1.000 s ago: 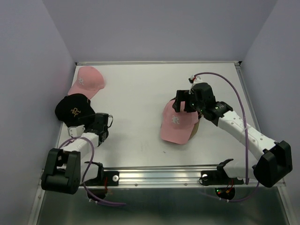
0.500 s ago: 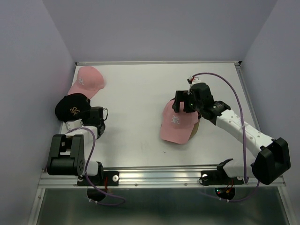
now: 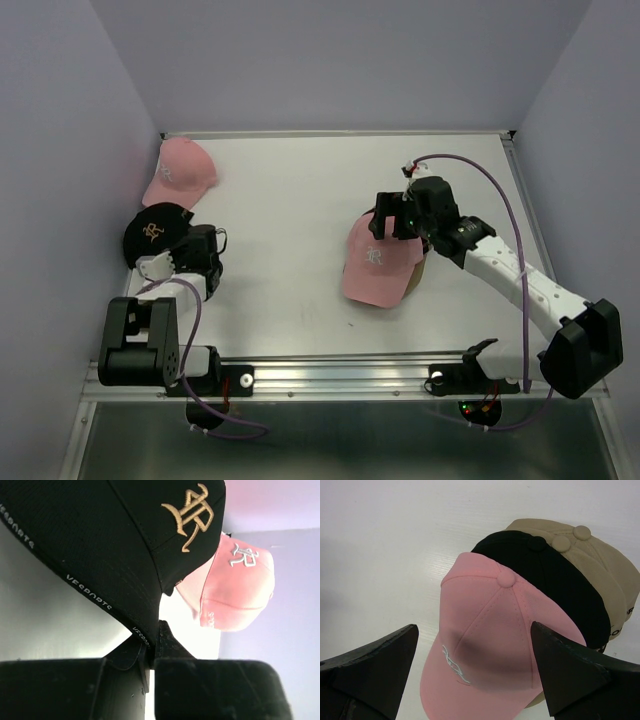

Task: Stack the hats

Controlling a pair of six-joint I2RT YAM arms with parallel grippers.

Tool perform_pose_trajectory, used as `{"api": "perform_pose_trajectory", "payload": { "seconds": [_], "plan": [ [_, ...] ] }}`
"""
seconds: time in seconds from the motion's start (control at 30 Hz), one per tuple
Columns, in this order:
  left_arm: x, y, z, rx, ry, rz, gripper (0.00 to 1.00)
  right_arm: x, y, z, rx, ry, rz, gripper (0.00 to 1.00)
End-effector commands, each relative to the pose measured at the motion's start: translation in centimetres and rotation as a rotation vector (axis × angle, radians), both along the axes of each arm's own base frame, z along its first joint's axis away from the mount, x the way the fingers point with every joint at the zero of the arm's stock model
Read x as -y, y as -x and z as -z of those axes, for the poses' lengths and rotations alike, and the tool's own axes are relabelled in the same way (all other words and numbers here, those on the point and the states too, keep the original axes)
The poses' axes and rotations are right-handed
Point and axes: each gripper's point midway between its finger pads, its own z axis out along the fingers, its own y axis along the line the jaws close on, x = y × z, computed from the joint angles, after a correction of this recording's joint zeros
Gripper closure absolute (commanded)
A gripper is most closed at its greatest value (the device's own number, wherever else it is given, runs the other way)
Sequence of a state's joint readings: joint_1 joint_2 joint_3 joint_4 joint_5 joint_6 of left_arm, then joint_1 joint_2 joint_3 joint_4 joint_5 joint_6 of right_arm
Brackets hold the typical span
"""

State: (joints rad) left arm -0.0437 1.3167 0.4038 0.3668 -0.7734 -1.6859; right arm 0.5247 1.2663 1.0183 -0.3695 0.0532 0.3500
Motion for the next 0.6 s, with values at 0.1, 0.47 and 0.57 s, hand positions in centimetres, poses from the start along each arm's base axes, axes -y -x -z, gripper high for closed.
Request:
{"api": "perform_pose_trajectory", "payload": {
  "seconds": [0.1, 0.47, 0.57],
  "plan": [
    [0.9, -0.7, -3.6, -0.074, -0.146, 0.161, 1.0, 0.5, -0.6, -3.0, 0.086, -0.012, 0.018, 0.0],
    [13.4, -1.6, -16.1, 0.242, -0.328, 0.766, 1.0, 2.2, -1.4, -5.5, 0.141, -0.058, 0.178, 0.0],
    [19.2, -0.2, -16.8, 0.296, -0.307, 0.928, 1.0, 4.9, -2.3, -6.6, 0.168, -0.049, 0.33, 0.0]
  ]
}}
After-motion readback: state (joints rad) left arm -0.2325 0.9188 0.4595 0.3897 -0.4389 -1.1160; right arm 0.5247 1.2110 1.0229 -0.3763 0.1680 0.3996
